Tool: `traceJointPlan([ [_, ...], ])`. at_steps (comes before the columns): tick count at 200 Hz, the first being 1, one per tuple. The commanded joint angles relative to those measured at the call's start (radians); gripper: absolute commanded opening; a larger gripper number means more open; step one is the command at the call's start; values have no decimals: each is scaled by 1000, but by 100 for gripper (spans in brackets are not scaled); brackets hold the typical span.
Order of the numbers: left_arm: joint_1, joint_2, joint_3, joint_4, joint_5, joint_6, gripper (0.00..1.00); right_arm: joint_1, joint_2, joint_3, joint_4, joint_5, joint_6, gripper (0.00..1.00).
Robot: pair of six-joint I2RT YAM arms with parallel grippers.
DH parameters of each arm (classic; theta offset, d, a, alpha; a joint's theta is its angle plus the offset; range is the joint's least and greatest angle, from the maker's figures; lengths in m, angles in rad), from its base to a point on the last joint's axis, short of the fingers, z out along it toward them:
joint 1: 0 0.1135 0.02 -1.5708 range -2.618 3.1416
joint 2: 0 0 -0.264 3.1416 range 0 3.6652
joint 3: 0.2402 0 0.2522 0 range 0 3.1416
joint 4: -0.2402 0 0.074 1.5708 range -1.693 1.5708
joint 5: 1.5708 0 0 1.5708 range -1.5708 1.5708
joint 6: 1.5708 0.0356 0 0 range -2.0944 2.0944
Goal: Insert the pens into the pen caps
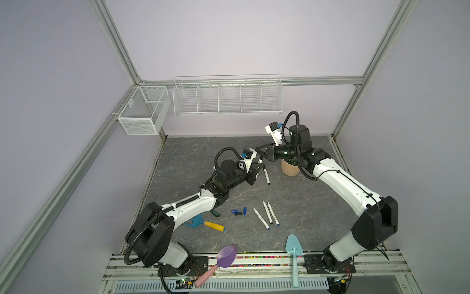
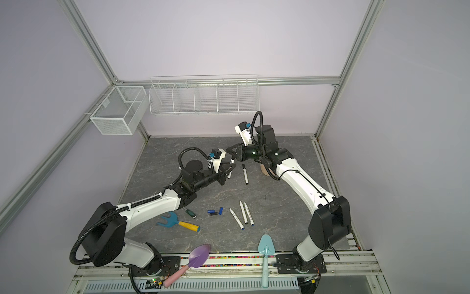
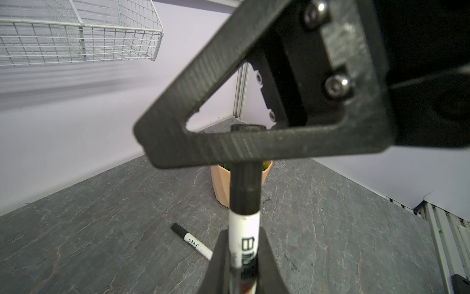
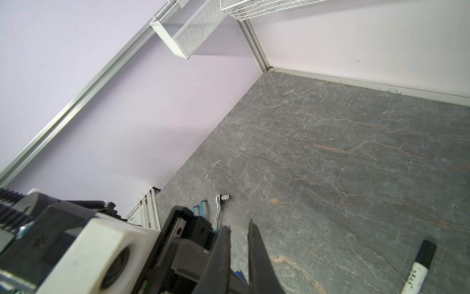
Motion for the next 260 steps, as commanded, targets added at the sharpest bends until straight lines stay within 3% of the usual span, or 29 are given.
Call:
traceJointPlan([
  [1,31,-78,173,527,-113,-19,0,55,45,-114,-355,-209,67,7],
  [40,40,-106,135,552,-116,-33,0,65,82,-98,-421,-193,33,7],
  [58,75,-94,140,625,-114,-118,0,85,102,-89,-466,-162,-2,7],
  [84,131,-65,162,717,-126,-236,0,86,102,-113,-427,-211,19,7],
  [130,143,-71,191,705,-39,-290,0,-1,70,-178,-269,-326,153,7],
  [166,143,-86,173,690,17,-344,0,-7,70,-158,-329,-311,107,7],
  [191,143,-92,172,657,29,-333,0,23,80,-120,-438,-215,18,7],
  [218,142,-100,175,604,46,-293,0,28,58,-143,-372,-221,60,7],
  [260,73,-130,151,378,46,-61,0,0,50,-146,-281,-251,134,7],
])
